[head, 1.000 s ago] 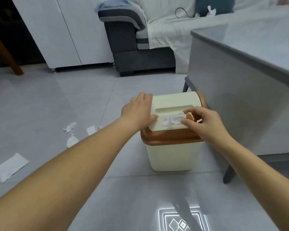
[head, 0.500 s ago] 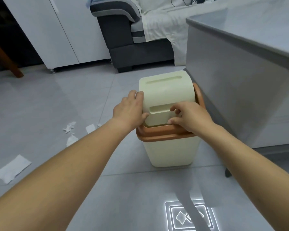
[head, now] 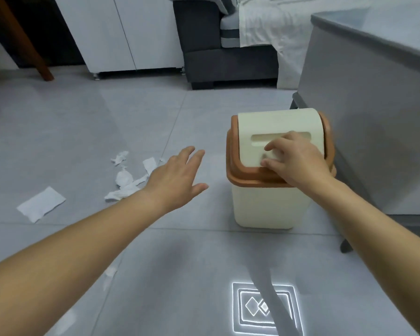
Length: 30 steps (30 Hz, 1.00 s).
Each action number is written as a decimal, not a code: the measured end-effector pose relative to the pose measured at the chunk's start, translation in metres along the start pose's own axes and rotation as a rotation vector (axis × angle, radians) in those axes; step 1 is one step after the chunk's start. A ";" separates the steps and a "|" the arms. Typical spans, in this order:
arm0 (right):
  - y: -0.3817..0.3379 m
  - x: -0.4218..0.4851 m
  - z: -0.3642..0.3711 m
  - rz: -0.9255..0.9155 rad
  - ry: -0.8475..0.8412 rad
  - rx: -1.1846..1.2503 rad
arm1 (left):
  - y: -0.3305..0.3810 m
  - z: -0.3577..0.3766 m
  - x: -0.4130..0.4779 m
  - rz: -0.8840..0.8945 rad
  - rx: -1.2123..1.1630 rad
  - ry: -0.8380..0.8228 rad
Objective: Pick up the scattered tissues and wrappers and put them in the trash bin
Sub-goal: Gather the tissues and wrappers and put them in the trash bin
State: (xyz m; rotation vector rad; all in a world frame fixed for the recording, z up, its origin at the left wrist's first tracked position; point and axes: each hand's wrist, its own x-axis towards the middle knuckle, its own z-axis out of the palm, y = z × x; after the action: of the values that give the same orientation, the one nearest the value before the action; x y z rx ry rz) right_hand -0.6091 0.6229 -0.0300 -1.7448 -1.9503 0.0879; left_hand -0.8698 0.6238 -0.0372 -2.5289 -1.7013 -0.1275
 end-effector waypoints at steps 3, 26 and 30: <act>-0.029 -0.002 0.009 -0.058 -0.002 0.017 | -0.051 0.007 -0.065 -0.063 -0.063 -0.048; -0.333 -0.157 0.315 -0.530 -0.866 -0.036 | -0.222 0.155 -0.446 -0.883 -0.621 -0.475; -0.339 -0.168 0.341 -0.589 -0.898 -0.042 | -0.227 0.162 -0.447 -0.862 -0.603 -0.403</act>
State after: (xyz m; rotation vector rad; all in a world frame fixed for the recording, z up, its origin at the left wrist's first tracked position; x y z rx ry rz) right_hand -1.0524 0.5050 -0.2509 -1.1410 -3.0340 0.7211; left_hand -1.2454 0.3181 -0.2451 -1.9784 -3.2326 -0.2205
